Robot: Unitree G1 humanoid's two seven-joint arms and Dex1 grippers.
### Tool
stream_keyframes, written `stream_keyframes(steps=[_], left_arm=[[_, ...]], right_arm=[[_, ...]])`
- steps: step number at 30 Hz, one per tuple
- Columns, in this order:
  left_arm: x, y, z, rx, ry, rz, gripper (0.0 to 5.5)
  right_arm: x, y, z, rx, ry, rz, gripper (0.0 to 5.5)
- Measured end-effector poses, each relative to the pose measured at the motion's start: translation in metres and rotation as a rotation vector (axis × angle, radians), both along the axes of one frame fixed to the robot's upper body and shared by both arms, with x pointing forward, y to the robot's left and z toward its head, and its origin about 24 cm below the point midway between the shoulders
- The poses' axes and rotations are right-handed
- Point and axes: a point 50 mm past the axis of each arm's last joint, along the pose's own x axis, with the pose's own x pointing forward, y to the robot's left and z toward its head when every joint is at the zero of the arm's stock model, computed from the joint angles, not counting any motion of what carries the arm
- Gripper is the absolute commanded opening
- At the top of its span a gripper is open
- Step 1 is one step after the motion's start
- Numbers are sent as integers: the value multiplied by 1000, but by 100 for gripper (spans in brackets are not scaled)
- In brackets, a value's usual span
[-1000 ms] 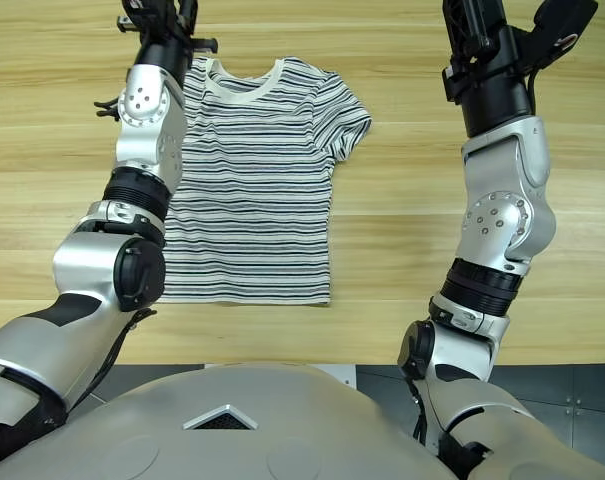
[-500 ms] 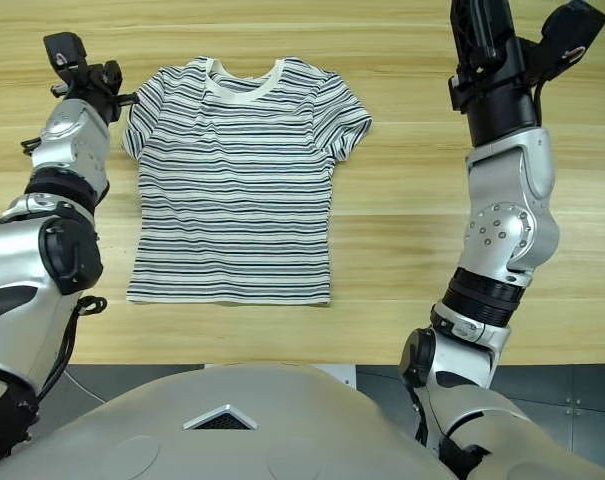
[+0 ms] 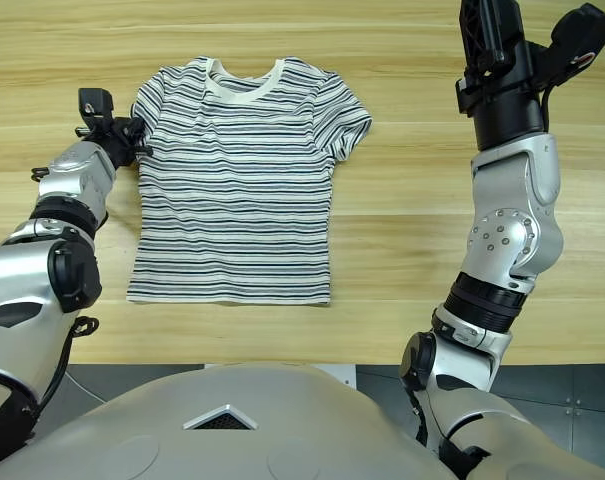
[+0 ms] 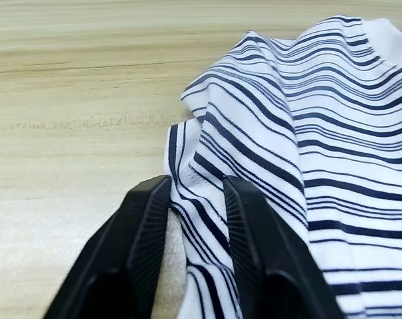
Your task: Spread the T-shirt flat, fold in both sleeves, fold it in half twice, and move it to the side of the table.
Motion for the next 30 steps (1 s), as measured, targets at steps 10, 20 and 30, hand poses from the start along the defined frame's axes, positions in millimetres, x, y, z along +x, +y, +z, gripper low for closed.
stream_keyframes(steps=[10,20,30], left_arm=[[2,11,8,0,-29,45,249],[4,11,10,-42,-42,68,249],[21,-7,30,-145,-102,43,249]], right_arm=[[0,1,0,-2,0,3,184],[0,1,0,-2,-1,4,184],[0,1,0,-4,-1,8,184]])
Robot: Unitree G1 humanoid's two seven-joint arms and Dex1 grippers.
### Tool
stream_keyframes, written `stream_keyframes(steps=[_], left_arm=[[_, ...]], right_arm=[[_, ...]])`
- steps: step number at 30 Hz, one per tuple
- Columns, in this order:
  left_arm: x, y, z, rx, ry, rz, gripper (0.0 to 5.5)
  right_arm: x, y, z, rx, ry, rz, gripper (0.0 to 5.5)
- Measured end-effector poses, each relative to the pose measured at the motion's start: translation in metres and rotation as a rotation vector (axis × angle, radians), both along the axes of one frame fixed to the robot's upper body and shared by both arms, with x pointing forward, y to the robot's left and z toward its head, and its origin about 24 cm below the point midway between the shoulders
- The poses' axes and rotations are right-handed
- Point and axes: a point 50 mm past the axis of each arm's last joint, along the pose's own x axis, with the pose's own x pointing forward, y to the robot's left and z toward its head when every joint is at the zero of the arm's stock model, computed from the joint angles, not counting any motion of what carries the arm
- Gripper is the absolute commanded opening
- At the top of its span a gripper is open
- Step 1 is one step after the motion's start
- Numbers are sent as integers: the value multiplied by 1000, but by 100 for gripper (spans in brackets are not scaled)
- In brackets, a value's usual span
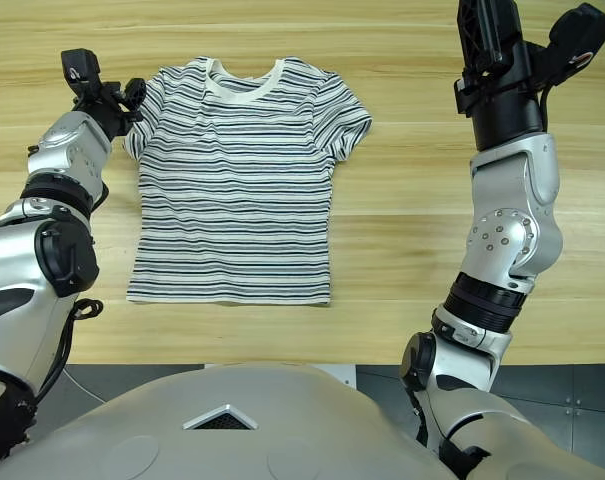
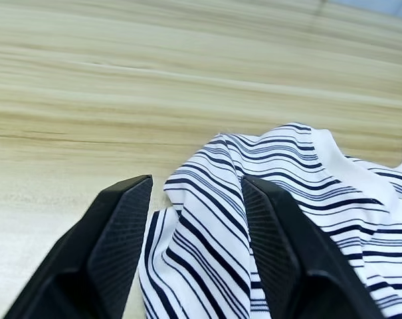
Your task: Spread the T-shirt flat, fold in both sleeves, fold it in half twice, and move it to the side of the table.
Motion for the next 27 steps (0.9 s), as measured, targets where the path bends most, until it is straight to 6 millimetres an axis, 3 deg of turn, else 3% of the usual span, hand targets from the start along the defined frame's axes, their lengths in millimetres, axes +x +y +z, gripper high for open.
stream_keyframes(steps=[13,24,27], left_arm=[[-4,-5,-12,209,95,-20,249],[-9,-11,-23,195,130,-26,249],[-10,-11,-24,178,132,-15,218]], right_arm=[[-1,1,4,-7,-17,3,184],[-3,0,7,-12,-28,-1,184],[-3,0,7,-12,-28,-1,184]])
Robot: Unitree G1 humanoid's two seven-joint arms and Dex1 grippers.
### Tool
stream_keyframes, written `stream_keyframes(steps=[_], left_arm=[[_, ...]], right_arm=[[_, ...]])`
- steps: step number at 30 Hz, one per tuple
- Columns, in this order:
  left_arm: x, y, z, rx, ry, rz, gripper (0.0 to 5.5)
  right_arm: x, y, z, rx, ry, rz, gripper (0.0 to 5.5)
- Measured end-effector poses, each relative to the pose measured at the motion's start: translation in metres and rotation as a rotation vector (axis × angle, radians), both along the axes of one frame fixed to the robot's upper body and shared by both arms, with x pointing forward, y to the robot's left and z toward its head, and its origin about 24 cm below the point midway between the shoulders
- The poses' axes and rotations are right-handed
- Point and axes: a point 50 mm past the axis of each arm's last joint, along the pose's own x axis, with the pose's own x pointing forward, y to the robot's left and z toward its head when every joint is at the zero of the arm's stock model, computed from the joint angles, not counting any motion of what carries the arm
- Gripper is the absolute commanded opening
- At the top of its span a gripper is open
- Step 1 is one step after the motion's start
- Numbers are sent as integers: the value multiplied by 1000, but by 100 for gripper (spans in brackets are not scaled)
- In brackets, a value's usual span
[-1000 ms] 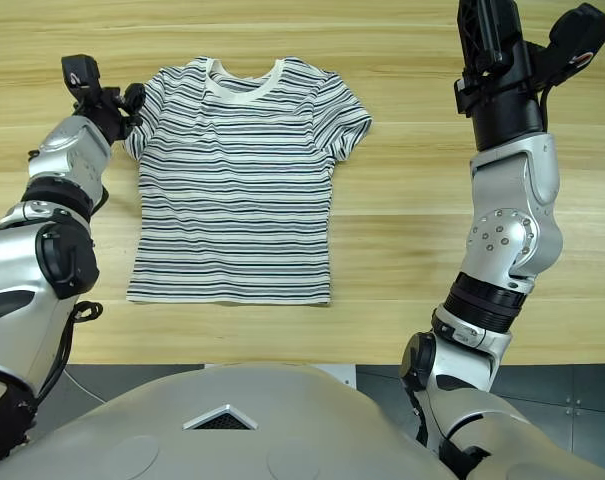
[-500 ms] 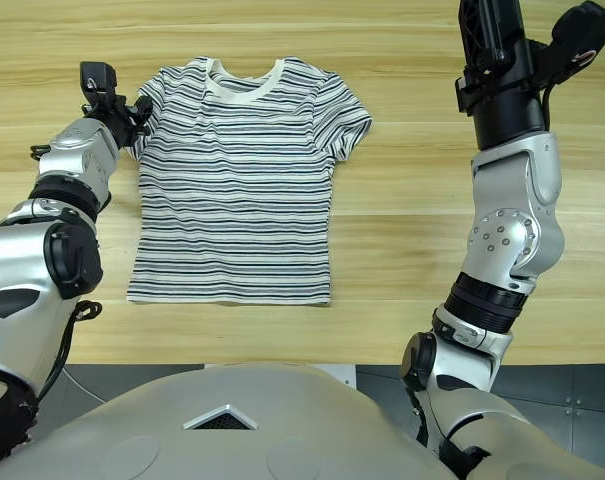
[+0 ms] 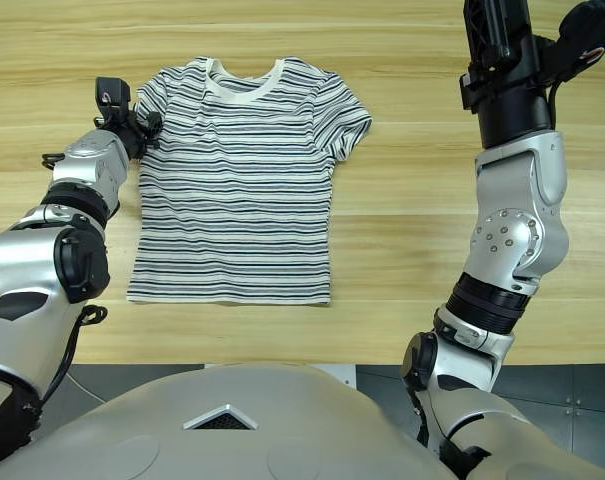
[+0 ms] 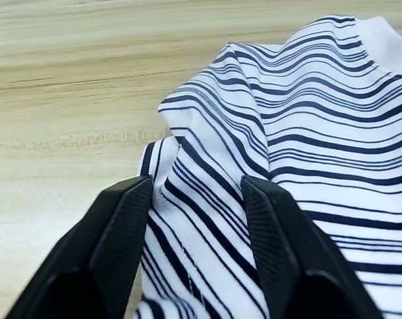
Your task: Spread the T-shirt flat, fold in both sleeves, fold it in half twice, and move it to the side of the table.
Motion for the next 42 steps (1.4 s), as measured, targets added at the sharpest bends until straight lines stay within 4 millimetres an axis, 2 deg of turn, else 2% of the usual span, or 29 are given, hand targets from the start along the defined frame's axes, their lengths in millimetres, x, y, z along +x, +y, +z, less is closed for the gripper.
stream_keyframes(steps=[4,5,11,16,25,31,42], left_arm=[[-1,0,-2,-44,-3,28,143],[-1,0,-2,-50,-4,33,111],[-1,2,-2,-68,-10,67,12],[-1,2,-1,-56,-11,70,12],[1,2,1,90,-33,35,12],[1,2,1,74,-35,40,96],[0,5,2,43,-36,66,96]], right_arm=[[0,0,0,-1,0,0,184],[0,0,0,-1,0,0,184],[0,0,1,4,-4,3,184],[0,0,1,10,-5,6,184],[0,-1,2,7,-6,6,184],[0,-1,2,7,-5,5,184],[0,-1,2,7,-5,5,184]])
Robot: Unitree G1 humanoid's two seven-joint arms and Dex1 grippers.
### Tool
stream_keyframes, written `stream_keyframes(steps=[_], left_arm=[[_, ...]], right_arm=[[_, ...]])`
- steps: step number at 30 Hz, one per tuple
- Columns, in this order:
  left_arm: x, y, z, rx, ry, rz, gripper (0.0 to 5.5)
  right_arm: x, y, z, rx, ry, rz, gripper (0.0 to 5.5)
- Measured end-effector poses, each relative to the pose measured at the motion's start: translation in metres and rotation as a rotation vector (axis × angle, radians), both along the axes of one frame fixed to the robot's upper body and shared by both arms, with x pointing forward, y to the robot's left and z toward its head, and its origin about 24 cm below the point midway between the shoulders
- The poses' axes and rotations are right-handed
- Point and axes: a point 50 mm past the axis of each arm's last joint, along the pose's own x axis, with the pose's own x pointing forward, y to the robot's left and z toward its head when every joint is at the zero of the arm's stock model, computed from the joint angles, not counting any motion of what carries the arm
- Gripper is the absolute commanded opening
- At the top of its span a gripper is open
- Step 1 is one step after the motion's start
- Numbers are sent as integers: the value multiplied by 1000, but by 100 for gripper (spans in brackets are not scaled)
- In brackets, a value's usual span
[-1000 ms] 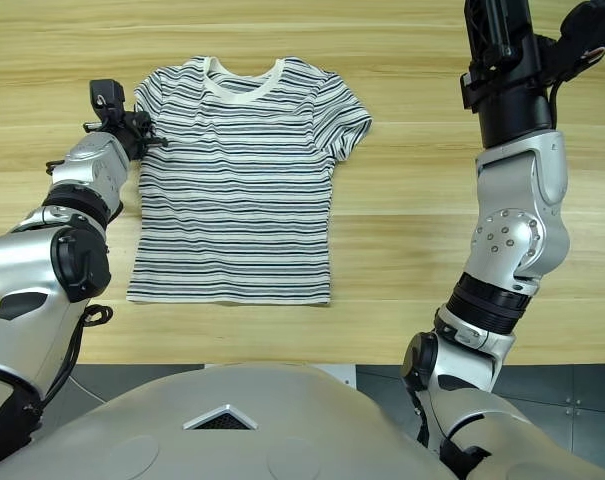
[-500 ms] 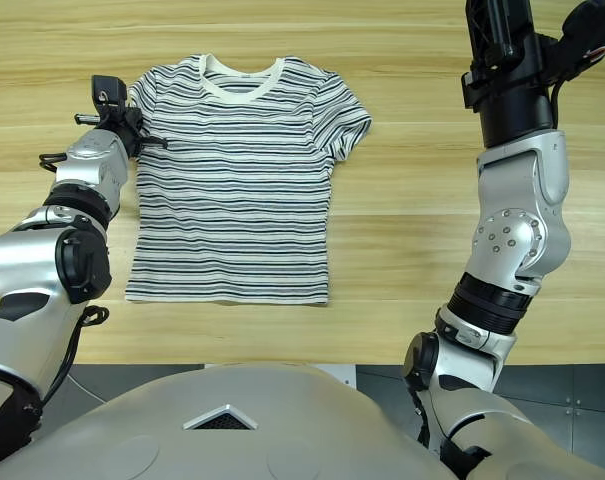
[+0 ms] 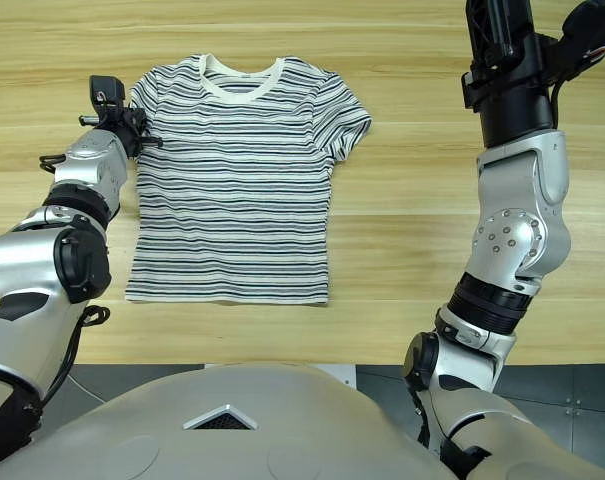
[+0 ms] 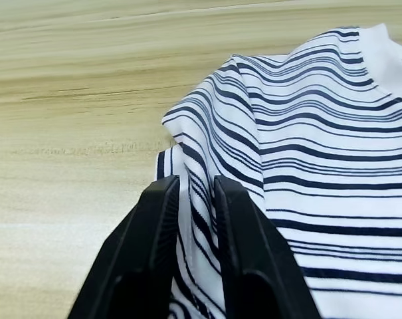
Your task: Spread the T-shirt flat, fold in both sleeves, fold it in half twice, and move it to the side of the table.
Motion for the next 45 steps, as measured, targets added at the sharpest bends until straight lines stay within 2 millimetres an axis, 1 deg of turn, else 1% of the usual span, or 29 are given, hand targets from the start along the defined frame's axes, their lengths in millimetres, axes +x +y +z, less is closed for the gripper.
stream_keyframes(steps=[4,7,9,12,15,18,19,20,22,24,37,45], left_arm=[[1,7,4,0,-16,29,96],[6,15,16,-17,-67,71,96],[9,16,22,-32,-97,82,96],[11,16,25,-87,-116,103,96],[10,16,23,-142,-103,103,96],[10,14,22,-155,-94,85,96],[10,13,21,-158,-86,78,115],[9,11,20,-160,-79,72,121],[9,9,19,-160,-69,60,159],[9,8,18,-157,-62,53,176],[8,6,15,-89,-38,39,176],[1,4,3,-53,6,45,176]], right_arm=[[0,0,0,0,-1,0,184],[0,0,1,-1,-3,0,184],[0,0,1,-1,-4,0,184],[0,0,1,-2,-5,0,184],[0,0,1,-2,-5,0,184],[-1,0,1,-2,-6,-1,184],[-1,0,1,-2,-6,-1,184],[-1,0,1,-2,-6,-1,184],[-1,0,1,-2,-6,-1,184],[-1,0,1,-3,-6,-1,184],[-2,1,4,1,-19,8,184],[-3,3,7,2,-31,15,184]])
